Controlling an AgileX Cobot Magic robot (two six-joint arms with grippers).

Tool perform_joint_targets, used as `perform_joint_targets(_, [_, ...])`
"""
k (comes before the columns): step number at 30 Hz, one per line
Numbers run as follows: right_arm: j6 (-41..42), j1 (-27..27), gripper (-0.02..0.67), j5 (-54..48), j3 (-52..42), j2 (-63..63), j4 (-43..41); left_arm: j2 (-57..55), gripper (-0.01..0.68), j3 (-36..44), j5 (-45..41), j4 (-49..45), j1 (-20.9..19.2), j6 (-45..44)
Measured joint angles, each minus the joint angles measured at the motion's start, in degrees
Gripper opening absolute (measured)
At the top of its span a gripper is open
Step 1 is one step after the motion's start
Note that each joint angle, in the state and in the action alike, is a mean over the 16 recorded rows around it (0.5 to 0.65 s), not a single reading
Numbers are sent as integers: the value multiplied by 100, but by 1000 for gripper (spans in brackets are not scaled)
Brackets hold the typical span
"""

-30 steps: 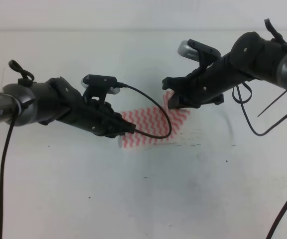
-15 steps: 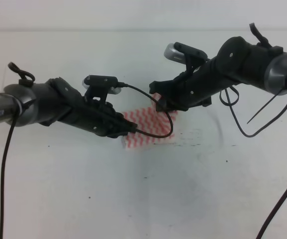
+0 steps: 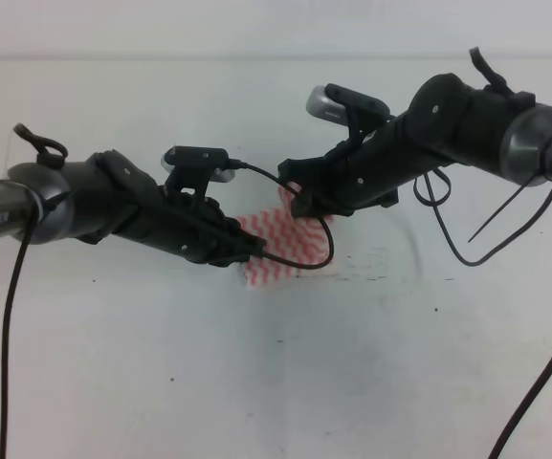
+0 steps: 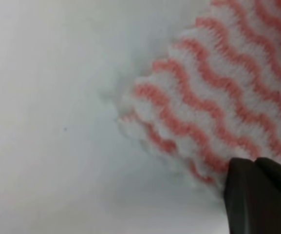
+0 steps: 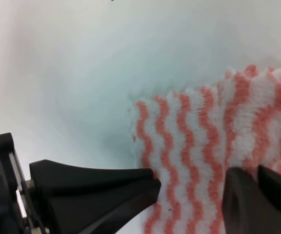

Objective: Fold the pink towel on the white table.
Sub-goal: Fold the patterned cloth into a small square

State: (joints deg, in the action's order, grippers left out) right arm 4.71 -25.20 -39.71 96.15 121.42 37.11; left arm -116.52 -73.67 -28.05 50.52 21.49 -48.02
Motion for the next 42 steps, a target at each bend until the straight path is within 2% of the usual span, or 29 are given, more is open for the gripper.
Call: perform_joint_targets(42, [143, -178, -16, 103, 51, 20, 180, -1, 0, -3, -16, 36, 3, -106])
